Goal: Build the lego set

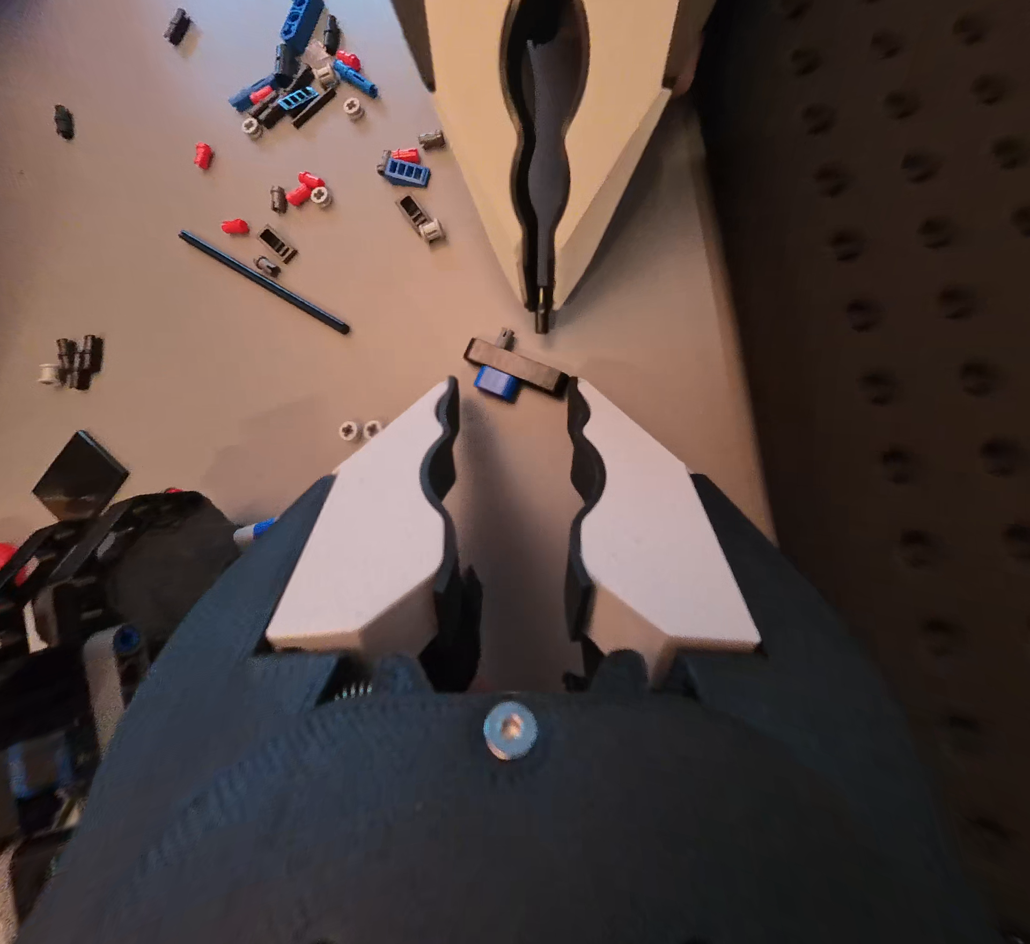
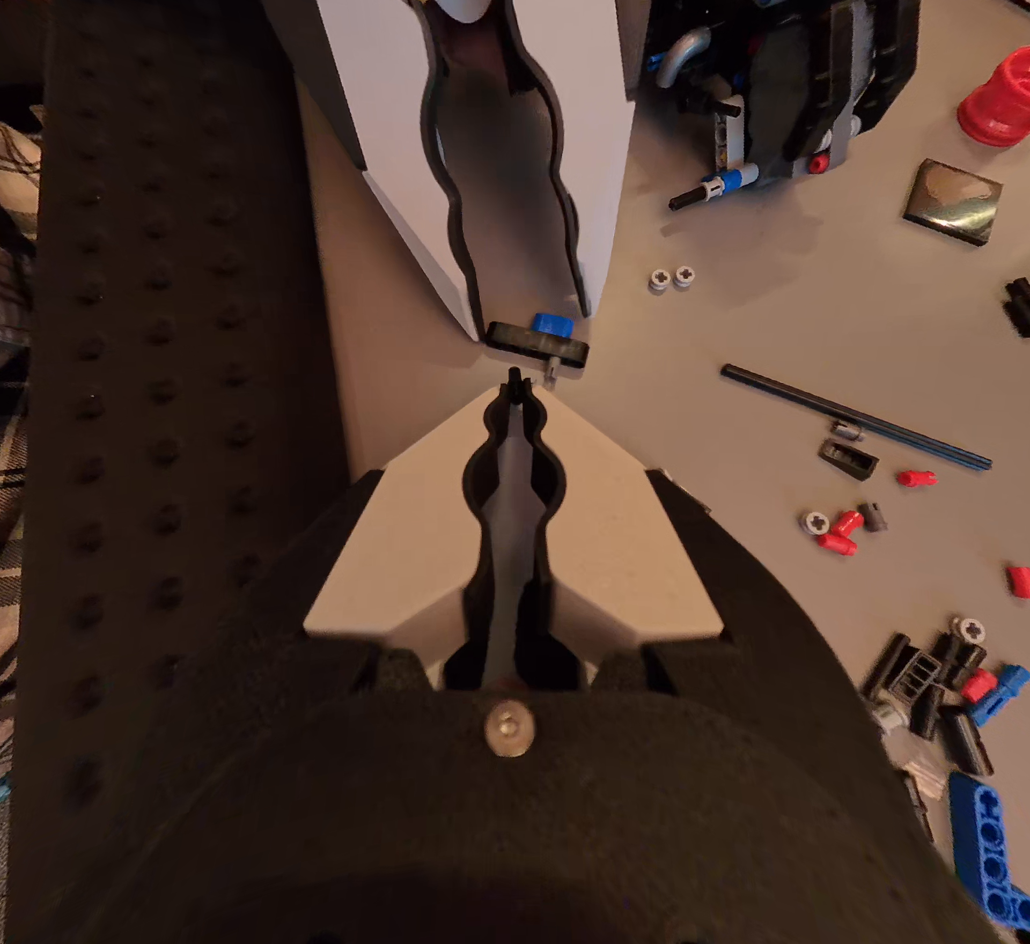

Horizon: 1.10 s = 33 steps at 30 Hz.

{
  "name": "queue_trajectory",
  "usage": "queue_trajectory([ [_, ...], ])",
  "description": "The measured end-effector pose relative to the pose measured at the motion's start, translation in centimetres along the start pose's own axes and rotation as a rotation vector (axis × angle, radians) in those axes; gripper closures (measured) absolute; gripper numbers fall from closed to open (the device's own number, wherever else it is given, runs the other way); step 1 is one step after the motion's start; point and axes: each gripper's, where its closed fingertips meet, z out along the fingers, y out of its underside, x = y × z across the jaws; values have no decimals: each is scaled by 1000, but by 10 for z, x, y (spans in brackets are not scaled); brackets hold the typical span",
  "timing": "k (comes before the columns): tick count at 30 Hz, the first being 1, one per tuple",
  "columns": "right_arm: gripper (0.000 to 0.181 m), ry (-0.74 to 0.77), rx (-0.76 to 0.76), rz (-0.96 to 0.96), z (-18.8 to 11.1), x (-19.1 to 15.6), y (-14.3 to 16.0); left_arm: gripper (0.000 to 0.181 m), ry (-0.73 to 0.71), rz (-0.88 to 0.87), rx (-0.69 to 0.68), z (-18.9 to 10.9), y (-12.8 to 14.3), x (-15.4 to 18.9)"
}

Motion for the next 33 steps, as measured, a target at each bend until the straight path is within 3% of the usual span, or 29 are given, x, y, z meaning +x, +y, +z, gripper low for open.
queue_trajectory([
  [8, 179, 7, -14, -4, 6, 0, 0, 149, 47, -25, 39, 5, -4, 4],
  [33, 179, 48, -20, -4, 10, 3, 0, 149, -27, -103, 74, 4, -2, 0],
])
